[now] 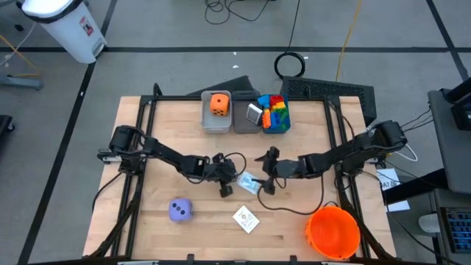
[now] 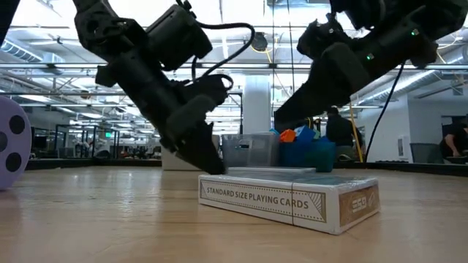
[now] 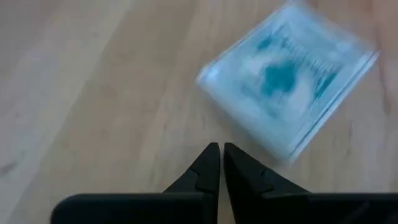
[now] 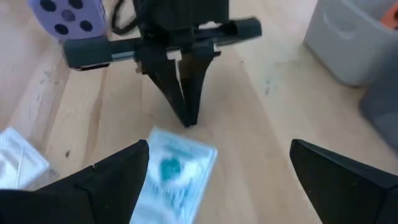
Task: Pick & Place Toys
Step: Put the blue playing cards into the black bin
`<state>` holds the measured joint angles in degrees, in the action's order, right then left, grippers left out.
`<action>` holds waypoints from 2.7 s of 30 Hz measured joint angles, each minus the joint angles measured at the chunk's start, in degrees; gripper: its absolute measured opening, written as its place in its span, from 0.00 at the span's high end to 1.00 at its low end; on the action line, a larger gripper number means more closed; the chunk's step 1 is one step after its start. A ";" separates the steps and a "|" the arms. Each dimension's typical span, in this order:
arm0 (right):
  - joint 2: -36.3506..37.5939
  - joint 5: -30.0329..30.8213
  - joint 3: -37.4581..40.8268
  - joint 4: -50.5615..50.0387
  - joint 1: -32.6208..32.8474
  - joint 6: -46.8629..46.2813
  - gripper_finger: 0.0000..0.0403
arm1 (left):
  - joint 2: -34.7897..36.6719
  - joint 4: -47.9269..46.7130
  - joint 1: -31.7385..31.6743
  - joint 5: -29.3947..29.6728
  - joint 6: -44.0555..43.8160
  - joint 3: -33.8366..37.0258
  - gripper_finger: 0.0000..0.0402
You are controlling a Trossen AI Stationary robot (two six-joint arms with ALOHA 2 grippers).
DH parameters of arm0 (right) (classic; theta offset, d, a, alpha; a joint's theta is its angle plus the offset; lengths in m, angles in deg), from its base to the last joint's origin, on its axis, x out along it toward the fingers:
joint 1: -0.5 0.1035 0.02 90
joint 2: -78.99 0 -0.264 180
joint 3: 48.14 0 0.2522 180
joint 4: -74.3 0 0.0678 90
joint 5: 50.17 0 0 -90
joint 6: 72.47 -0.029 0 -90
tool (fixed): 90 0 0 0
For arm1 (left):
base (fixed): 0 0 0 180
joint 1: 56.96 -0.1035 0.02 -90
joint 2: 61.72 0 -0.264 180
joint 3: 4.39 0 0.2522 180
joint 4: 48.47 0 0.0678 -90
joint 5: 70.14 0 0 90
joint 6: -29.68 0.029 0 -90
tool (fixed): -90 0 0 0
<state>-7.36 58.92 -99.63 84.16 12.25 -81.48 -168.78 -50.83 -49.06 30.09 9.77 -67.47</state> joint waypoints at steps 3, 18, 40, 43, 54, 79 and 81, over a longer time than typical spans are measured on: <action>-2.68 -0.35 -2.79 -2.35 0.37 -3.61 0.06 | 0.02 -0.49 -0.18 1.10 1.95 0.06 0.89; -10.07 -25.35 -8.66 -14.75 2.21 -2.45 0.06 | 0.02 -1.37 -0.66 2.07 1.41 0.04 0.87; -3.03 4.59 -8.05 -30.80 0.90 -5.37 0.06 | 0.02 -1.24 -0.68 2.08 1.17 0.04 0.87; -2.95 1.88 -7.42 -30.13 -1.71 -7.53 0.06 | 0.02 -1.19 -0.66 2.13 1.14 0.04 0.87; -2.77 -5.85 1.11 -22.88 -8.37 -9.99 0.06 | 0.02 -1.03 -0.66 2.16 1.05 0.06 0.87; 4.34 5.72 2.82 -17.69 1.08 15.97 0.26 | -0.03 21.02 -1.02 -1.34 -6.24 0.15 0.85; 5.14 13.48 2.47 -17.35 3.98 19.13 0.26 | -0.03 24.99 -1.30 -3.48 -7.98 0.13 0.80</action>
<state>-2.22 72.40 -97.15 66.81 16.22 -62.35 -168.81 -25.83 -50.35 26.61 1.79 -67.34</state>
